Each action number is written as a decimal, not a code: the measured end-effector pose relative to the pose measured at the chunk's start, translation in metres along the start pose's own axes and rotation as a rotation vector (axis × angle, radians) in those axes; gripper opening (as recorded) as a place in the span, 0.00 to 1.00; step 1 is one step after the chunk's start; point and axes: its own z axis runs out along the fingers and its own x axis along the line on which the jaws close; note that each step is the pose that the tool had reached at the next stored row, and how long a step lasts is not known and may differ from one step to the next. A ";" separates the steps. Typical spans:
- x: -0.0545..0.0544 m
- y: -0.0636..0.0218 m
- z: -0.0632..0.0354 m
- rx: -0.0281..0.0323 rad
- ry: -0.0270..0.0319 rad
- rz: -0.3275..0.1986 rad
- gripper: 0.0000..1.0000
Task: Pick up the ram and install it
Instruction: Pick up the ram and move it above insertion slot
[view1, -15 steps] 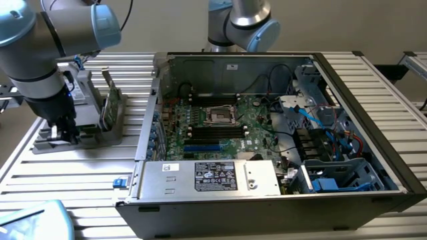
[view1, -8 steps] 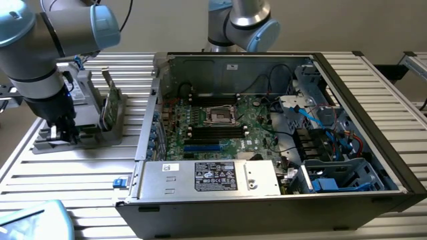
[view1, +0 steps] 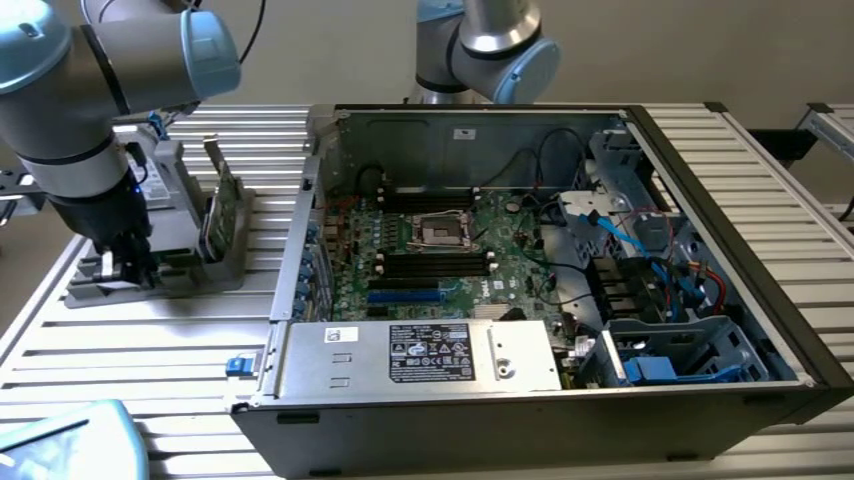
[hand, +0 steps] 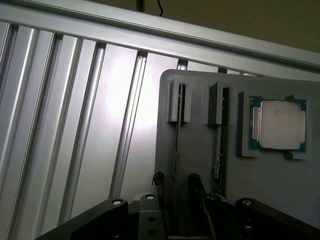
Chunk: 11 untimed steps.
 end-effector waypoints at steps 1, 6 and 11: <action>0.000 0.0000 0.0000 0.0000 0.0000 0.000 0.33; 0.000 0.0000 0.0000 -0.0002 0.0001 0.000 0.24; 0.000 -0.0001 0.0000 -0.0003 0.0001 0.000 0.14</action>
